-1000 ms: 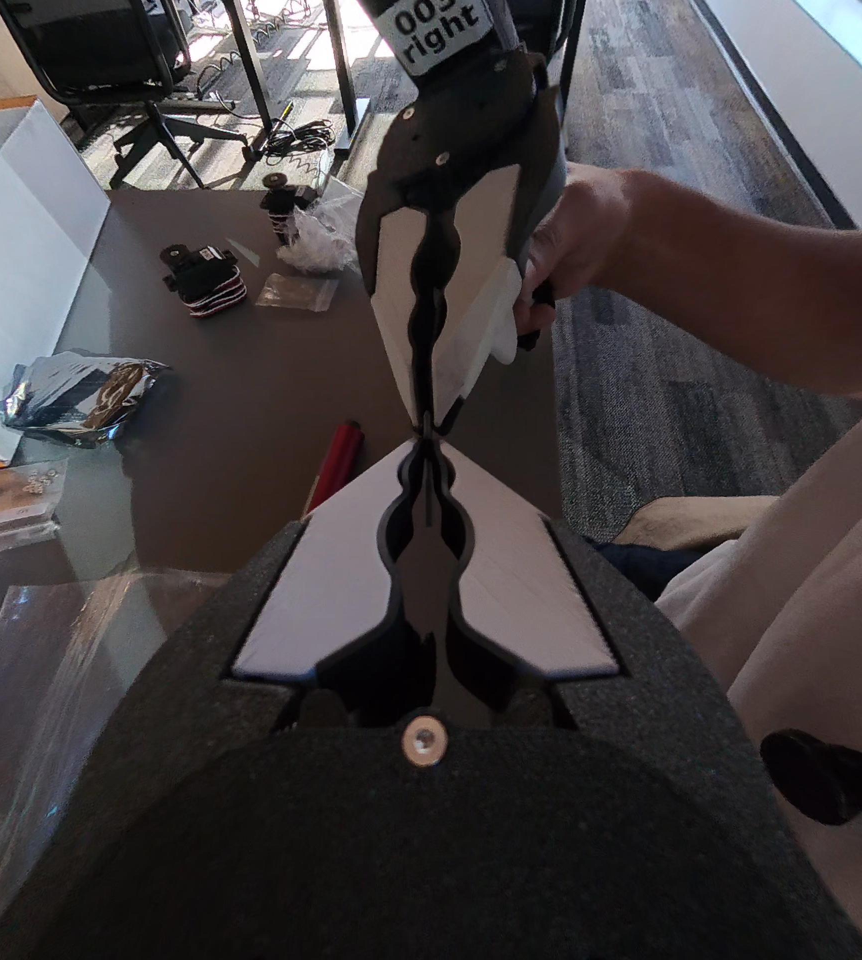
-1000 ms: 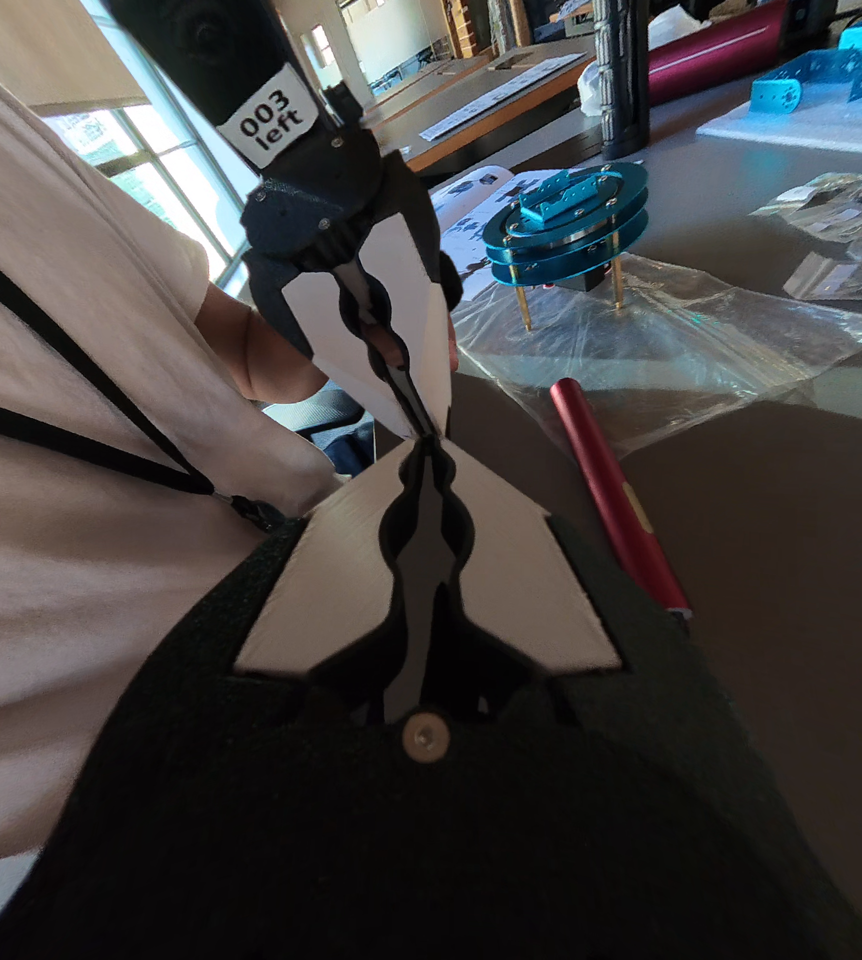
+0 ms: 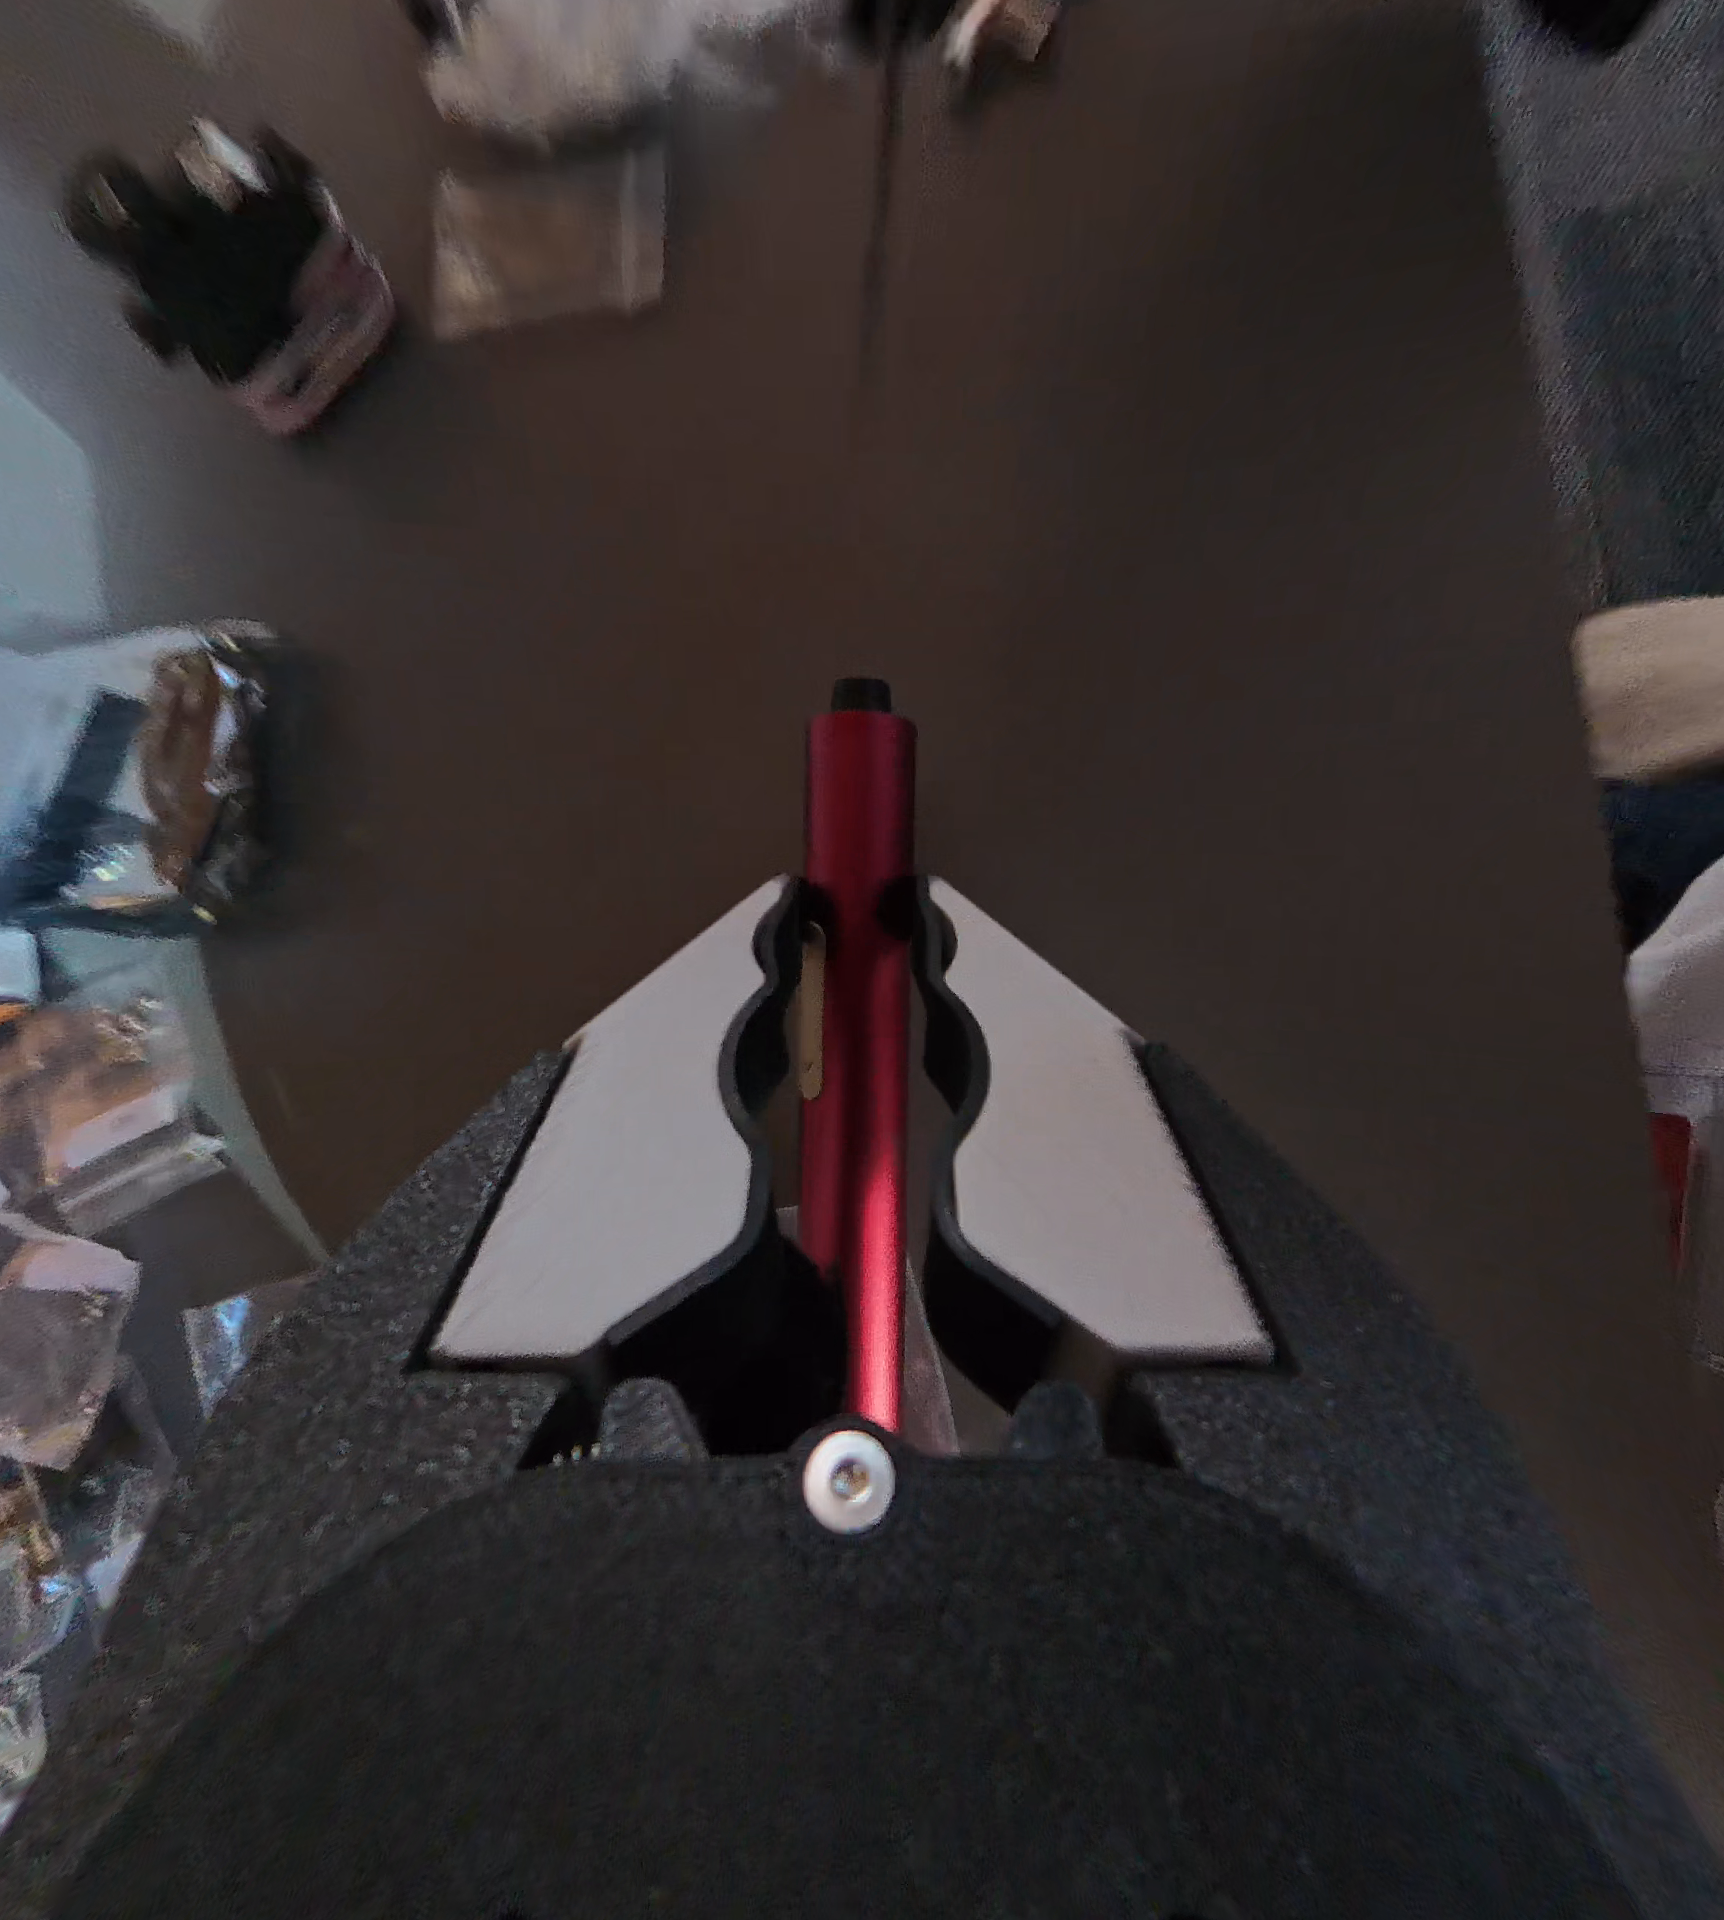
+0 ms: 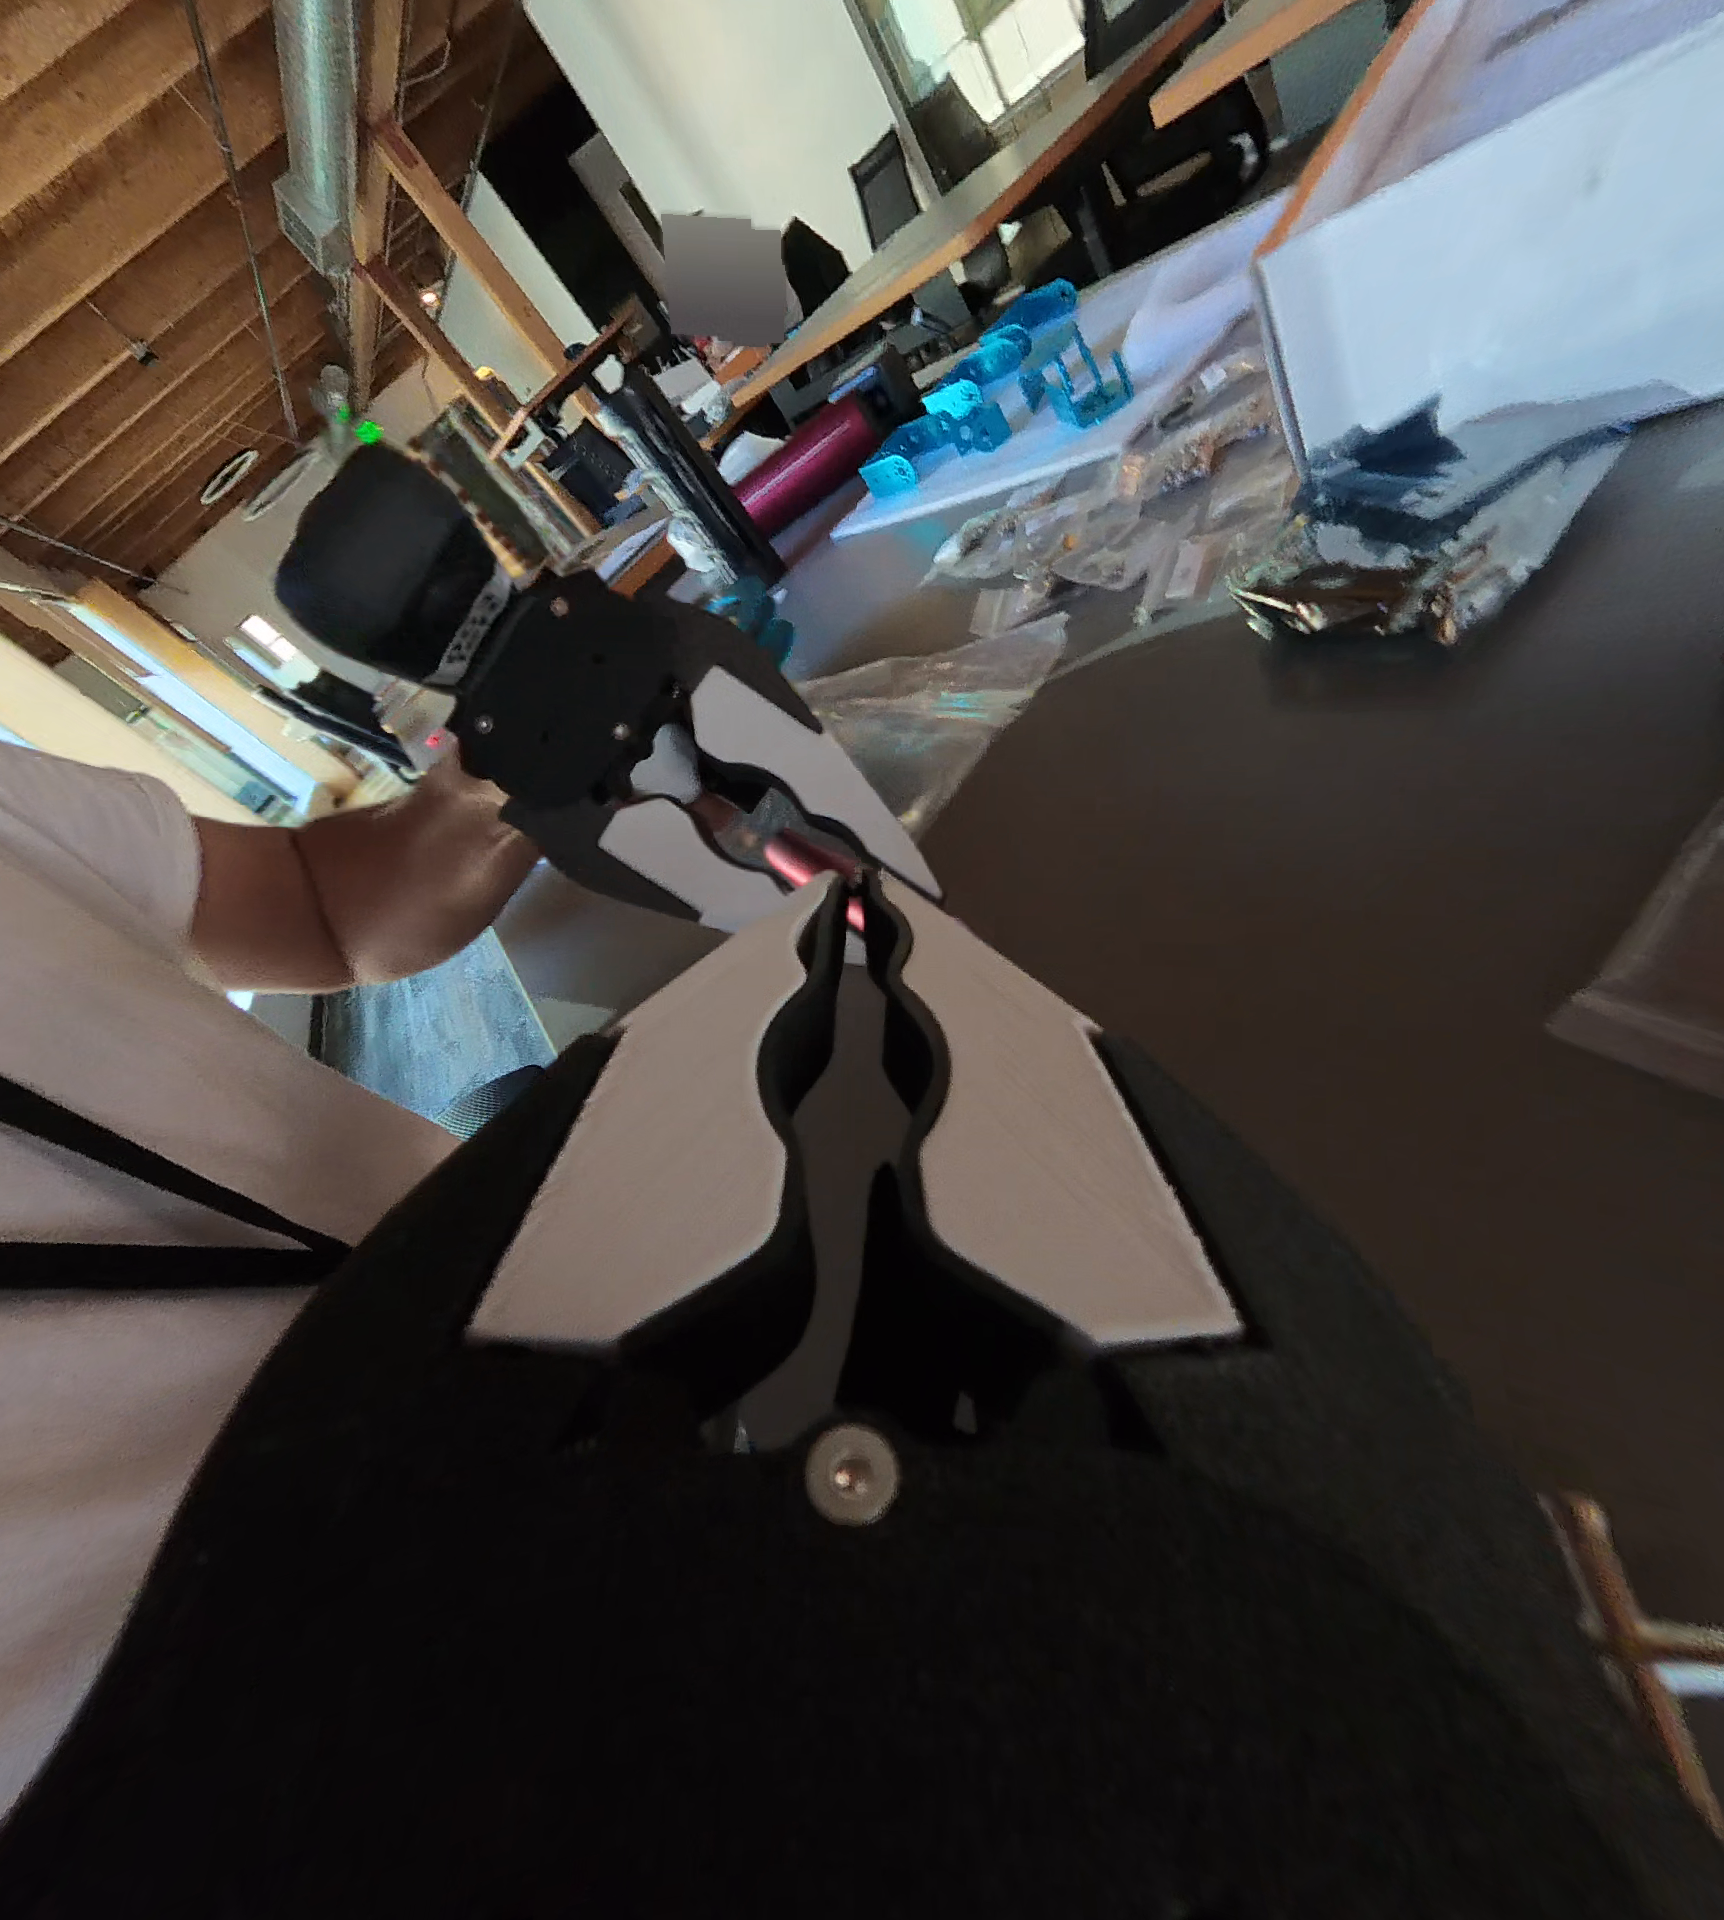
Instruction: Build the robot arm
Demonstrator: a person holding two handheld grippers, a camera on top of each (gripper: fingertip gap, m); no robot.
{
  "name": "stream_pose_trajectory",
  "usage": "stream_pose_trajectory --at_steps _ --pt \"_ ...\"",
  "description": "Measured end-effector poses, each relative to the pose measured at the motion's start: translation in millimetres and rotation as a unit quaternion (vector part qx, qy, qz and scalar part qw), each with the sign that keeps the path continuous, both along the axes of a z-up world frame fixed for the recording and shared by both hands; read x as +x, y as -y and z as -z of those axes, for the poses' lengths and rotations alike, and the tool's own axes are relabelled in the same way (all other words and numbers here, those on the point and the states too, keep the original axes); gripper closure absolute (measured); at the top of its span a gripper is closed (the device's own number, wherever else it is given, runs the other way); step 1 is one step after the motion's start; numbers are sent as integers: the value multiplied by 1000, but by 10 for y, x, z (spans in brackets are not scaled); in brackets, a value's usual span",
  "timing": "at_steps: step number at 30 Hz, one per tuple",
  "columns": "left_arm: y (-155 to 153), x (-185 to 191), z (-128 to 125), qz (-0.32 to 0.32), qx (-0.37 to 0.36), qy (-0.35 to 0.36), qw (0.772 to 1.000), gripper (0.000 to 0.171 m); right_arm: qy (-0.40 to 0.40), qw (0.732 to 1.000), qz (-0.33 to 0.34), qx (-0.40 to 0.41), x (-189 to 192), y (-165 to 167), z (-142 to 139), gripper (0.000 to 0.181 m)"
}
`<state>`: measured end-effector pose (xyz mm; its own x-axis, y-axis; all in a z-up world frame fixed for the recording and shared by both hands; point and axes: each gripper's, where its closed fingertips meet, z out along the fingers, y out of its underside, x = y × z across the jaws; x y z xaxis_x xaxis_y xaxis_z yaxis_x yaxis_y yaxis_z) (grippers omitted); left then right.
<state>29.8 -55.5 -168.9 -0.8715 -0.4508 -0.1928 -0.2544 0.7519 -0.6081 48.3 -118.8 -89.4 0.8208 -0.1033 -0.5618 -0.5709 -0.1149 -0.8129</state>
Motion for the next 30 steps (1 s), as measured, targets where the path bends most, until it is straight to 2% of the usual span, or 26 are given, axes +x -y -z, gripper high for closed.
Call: stream_pose_trajectory --at_steps 1,6,10,14,25,27,30 --pt "12 -38 -110 9 -25 25 999 152 6 1000 -5 15 -6 -36 -79 181" --pt "-244 -130 -638 -51 -142 103 983 152 38 996 -66 51 -108 -272 -429 181" --pt "-384 -249 -842 -63 -181 134 972 153 95 989 -110 27 -283 -571 -625 181" --pt "-380 -313 -899 -58 -194 144 969 152 126 982 -137 -8 -380 -740 -696 181" --pt "-355 -337 -895 -43 -202 144 968 153 180 966 -151 -104 -431 -700 -666 181" --pt "-346 -342 -885 -37 -204 138 968 153 217 954 -168 -119 -474 -695 -669 181" --pt "-323 -382 -857 -13 -207 116 971 153 299 920 -200 -155 -540 -689 -654 181"
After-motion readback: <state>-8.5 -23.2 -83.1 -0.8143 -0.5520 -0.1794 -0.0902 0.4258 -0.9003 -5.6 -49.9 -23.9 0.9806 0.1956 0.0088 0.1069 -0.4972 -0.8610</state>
